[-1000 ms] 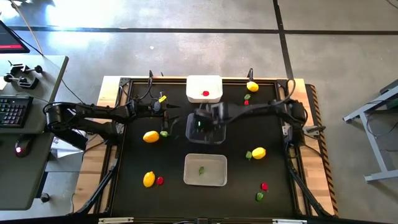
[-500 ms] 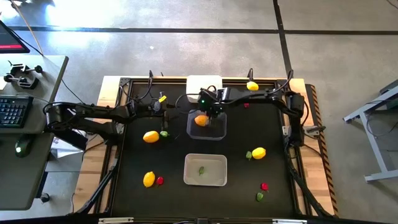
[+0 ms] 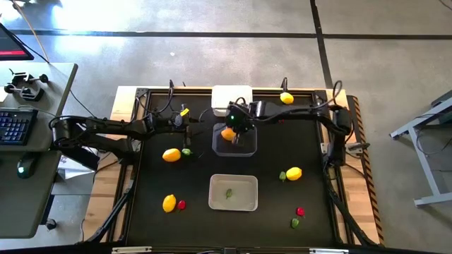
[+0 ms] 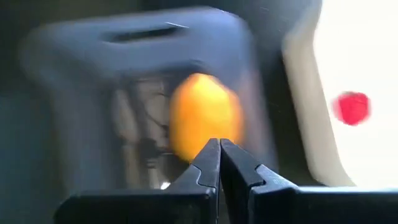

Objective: Sort produce into baskets
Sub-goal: Put the red chili pepper into the white bin

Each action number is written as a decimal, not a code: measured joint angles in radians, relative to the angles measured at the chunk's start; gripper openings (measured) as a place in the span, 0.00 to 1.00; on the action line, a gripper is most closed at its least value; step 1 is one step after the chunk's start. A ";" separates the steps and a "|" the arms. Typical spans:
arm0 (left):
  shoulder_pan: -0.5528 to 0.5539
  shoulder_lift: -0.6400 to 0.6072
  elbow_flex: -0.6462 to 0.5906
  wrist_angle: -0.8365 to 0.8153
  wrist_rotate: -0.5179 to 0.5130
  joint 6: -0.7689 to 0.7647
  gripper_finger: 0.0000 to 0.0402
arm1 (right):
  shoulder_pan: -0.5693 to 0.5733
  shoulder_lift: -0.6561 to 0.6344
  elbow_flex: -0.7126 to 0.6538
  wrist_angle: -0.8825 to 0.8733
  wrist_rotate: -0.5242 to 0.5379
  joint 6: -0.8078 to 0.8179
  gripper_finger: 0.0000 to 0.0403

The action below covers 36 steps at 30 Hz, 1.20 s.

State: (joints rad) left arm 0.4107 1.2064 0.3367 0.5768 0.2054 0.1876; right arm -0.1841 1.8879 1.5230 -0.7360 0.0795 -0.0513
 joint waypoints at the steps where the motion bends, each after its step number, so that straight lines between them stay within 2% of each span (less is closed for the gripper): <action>1: 0.000 0.000 0.000 -0.003 0.000 0.003 0.50 | 0.021 -0.012 0.000 -0.003 -0.026 0.012 0.01; 6: 0.000 0.000 0.000 -0.005 -0.005 0.006 0.50 | 0.138 -0.033 0.002 -0.011 -0.190 0.081 0.00; 10: 0.000 0.000 0.000 -0.005 -0.006 0.006 0.50 | 0.233 -0.022 0.001 -0.016 -0.241 0.147 0.00; 14: 0.000 0.000 0.000 -0.005 -0.006 0.006 0.50 | 0.303 -0.022 0.001 0.001 -0.245 0.201 0.00; 18: 0.000 0.000 0.000 -0.004 -0.006 0.006 0.50 | 0.338 -0.022 0.001 -0.032 -0.206 0.234 0.00; 22: 0.000 0.000 0.000 -0.005 -0.006 0.007 0.50 | 0.390 -0.042 0.000 -0.170 -0.123 0.284 0.00; 26: 0.000 0.000 0.000 -0.012 -0.006 0.007 0.50 | 0.454 -0.073 0.000 -0.303 -0.076 0.405 0.00; 30: 0.000 0.000 0.000 -0.030 -0.006 0.007 0.50 | 0.521 -0.092 0.000 -0.369 -0.085 0.550 0.00; 36: 0.000 0.000 0.000 -0.041 -0.006 0.001 0.50 | 0.621 -0.098 0.000 -0.458 -0.184 0.829 0.00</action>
State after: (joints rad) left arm 0.4107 1.2060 0.3363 0.5362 0.1989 0.1886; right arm 0.4368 1.7897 1.5230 -1.1940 -0.1048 0.7780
